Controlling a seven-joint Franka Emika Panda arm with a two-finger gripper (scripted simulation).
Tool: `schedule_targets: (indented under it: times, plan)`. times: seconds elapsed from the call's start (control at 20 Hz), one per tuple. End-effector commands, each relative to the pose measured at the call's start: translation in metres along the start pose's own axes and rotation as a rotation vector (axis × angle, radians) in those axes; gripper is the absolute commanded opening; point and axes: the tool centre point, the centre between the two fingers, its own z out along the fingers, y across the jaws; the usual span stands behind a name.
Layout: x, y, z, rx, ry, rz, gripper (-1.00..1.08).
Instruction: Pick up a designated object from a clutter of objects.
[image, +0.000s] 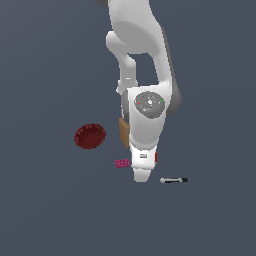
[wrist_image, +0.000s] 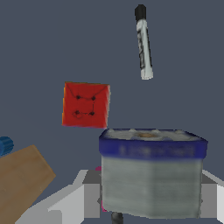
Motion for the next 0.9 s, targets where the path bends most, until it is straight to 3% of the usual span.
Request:
schedule_targets:
  times: [0.0,0.85]
  plan:
    - [0.007,-0.012,-0.021,-0.001,-0.001,0.0,-1.0]
    - [0.057,-0.099,-0.178,-0.001,0.0,-0.001,-1.0]
